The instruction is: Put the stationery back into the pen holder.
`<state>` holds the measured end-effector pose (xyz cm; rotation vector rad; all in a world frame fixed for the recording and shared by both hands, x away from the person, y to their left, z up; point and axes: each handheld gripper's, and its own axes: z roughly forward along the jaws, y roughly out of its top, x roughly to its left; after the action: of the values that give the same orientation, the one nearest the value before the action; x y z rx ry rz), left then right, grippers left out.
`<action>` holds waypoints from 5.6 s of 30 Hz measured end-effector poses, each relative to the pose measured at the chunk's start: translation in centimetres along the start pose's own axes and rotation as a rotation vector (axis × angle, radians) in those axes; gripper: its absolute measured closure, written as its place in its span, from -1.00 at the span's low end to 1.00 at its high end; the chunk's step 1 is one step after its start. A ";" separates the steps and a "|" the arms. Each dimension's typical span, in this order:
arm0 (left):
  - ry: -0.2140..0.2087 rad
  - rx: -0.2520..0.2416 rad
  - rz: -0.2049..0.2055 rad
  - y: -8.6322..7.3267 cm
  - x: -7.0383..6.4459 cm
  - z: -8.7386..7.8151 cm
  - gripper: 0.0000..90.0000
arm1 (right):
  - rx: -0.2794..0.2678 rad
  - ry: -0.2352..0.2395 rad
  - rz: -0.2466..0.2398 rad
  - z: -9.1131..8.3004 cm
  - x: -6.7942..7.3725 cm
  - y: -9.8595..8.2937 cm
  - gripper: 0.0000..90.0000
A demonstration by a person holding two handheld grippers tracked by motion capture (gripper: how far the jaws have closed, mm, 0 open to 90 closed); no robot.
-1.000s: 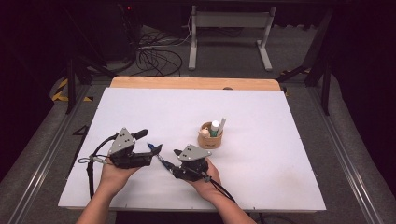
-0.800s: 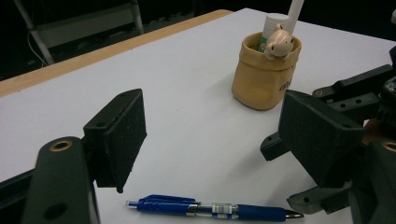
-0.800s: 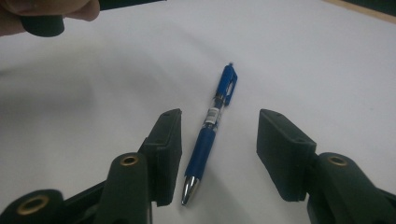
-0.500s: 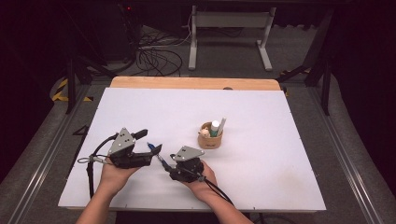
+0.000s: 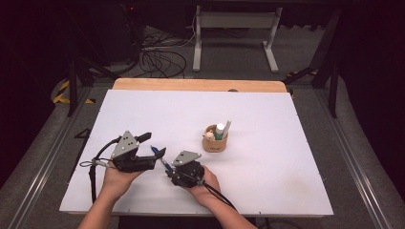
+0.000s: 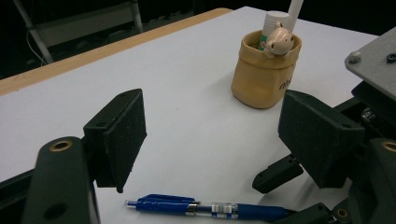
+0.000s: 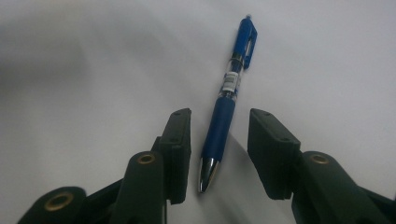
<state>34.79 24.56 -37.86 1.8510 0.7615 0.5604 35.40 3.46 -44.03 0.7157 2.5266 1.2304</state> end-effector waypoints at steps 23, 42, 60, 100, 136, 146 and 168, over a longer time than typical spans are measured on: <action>0.006 -0.005 0.005 0.0 0.0 -0.2 -0.46 | 0.045 -0.002 -0.007 0.2 -0.1 0.1 0.66; 0.013 0.019 0.030 -0.2 -0.1 0.1 -0.46 | 0.021 0.011 0.003 -1.2 -1.6 -0.1 0.81; -0.018 0.103 0.197 -1.3 -1.2 1.7 -0.57 | -0.040 0.045 0.048 -4.6 -3.6 0.7 0.81; 0.029 0.242 0.509 -2.5 -3.1 3.0 0.50 | -0.134 0.168 0.047 -8.2 -4.3 1.9 0.78; -0.170 0.105 0.302 -2.1 -3.6 3.1 0.74 | -0.424 0.228 0.145 -8.5 -4.9 1.3 0.76; -0.112 0.123 0.270 -2.0 -3.2 3.1 0.25 | -0.435 0.148 0.115 -9.5 -5.1 1.4 0.79; -0.081 0.137 0.202 -1.8 -2.6 3.1 -0.27 | -0.511 -0.047 0.106 -14.5 -7.9 1.4 0.79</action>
<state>34.64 21.29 -40.81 2.0793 0.5743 0.5690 36.54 -9.64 -33.97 0.7403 2.0204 1.7724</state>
